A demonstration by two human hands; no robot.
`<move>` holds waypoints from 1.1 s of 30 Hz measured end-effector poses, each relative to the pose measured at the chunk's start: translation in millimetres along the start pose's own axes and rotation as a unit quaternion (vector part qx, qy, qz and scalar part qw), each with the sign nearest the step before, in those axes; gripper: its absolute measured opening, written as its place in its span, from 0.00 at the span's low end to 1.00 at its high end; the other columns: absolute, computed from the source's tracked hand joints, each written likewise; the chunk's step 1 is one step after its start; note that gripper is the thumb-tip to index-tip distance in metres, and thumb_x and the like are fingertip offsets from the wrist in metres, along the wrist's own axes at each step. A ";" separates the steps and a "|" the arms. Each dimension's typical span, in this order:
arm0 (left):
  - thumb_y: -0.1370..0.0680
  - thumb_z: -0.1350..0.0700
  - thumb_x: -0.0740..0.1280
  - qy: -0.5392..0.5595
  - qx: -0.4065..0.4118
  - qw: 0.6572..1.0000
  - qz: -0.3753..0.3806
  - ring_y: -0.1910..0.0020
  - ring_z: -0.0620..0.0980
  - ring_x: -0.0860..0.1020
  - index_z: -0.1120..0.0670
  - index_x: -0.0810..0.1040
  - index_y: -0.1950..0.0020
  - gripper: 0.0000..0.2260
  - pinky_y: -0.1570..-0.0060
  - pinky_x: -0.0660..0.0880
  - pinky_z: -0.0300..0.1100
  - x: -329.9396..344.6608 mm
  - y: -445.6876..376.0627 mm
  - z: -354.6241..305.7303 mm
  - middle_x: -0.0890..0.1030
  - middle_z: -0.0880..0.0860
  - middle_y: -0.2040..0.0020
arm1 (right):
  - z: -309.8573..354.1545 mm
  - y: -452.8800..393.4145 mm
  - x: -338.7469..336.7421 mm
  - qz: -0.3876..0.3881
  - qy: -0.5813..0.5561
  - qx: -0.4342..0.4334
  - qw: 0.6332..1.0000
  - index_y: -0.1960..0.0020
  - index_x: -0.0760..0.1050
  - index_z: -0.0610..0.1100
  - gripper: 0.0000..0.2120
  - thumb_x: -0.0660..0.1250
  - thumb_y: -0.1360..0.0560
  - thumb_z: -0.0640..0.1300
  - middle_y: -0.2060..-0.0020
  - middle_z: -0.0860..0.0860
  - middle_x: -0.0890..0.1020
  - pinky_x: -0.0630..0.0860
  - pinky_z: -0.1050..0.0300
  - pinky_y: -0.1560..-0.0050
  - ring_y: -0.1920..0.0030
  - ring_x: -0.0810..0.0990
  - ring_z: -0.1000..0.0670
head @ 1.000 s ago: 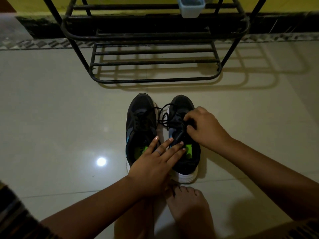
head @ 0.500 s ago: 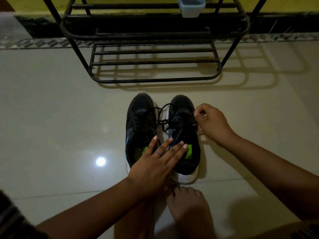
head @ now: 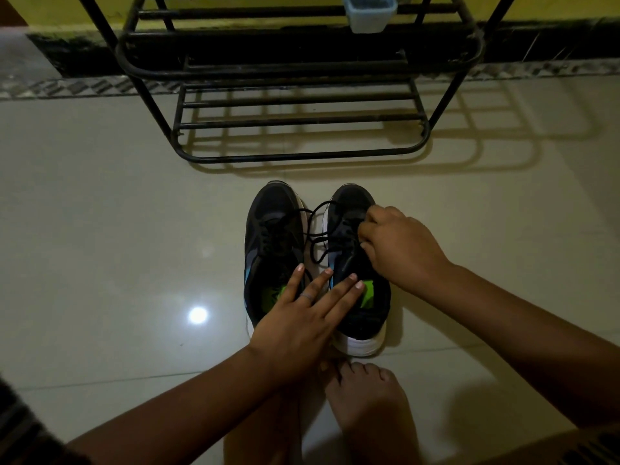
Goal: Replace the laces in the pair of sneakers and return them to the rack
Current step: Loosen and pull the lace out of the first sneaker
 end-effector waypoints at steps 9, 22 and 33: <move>0.26 0.50 0.51 -0.002 -0.002 1.000 0.001 0.31 0.58 0.68 0.54 0.60 0.24 0.29 0.33 0.60 0.62 -1.5 0.2 0.8 0.65 0.53 0.26 | -44.3 -4.9 -15.9 -0.106 -0.418 0.240 0.870 0.63 0.75 0.48 0.09 0.64 0.24 0.40 0.64 0.54 0.78 0.74 0.54 0.56 0.60 0.79 0.50; 0.26 0.49 0.52 -0.006 -0.005 1.000 0.001 0.31 0.57 0.69 0.55 0.59 0.24 0.30 0.34 0.59 0.61 -1.9 1.0 0.5 0.66 0.53 0.27 | 0.2 8.7 7.0 0.034 -0.048 0.059 0.996 0.42 0.74 0.44 0.12 0.63 0.24 0.46 0.42 0.46 0.71 0.72 0.54 0.51 0.41 0.71 0.44; 0.26 0.50 0.52 0.006 -0.005 1.000 -0.006 0.31 0.57 0.69 0.55 0.55 0.24 0.30 0.34 0.61 0.61 -0.3 0.7 0.5 0.65 0.53 0.26 | -11.2 1.4 1.1 -0.048 -0.185 0.064 0.979 0.52 0.79 0.43 0.04 0.67 0.26 0.39 0.55 0.47 0.80 0.74 0.55 0.54 0.55 0.78 0.47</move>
Point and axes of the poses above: each hand's wrist, its own y-axis away from the middle knuckle, its own x-axis out of the palm, z = x × y, the point moved 3 cm from there along -y, towards the middle knuckle
